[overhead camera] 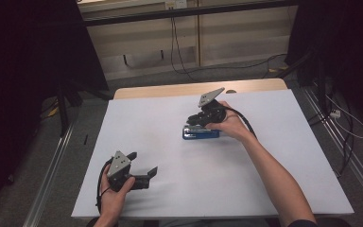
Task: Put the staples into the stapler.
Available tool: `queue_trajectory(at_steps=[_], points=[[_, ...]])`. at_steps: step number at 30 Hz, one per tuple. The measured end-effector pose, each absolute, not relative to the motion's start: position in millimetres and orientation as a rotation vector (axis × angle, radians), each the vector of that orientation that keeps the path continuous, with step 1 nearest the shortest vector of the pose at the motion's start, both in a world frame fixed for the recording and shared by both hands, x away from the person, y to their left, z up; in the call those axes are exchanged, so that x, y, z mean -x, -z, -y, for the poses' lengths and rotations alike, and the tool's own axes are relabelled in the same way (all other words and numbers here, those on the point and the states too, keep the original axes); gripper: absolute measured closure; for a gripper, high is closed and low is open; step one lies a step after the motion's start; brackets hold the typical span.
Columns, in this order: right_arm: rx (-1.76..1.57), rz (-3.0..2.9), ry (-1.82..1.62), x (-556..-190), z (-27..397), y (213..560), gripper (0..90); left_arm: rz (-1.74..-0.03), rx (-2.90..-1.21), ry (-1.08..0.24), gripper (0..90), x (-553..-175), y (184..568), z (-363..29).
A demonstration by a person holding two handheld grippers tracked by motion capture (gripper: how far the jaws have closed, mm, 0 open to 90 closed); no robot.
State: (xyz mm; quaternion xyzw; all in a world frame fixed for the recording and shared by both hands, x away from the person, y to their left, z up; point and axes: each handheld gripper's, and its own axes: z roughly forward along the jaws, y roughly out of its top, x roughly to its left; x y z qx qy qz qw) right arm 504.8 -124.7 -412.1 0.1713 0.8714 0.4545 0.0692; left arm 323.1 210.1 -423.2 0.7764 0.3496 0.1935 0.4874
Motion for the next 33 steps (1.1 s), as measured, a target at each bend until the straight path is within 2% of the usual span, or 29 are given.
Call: queue_trajectory(at_steps=[33], points=[[-0.428,-2.745,-1.275,-516.5,119.1,423.6,78.9,-0.844,-1.885,-0.469,4.6,-323.2,423.1,-209.6]])
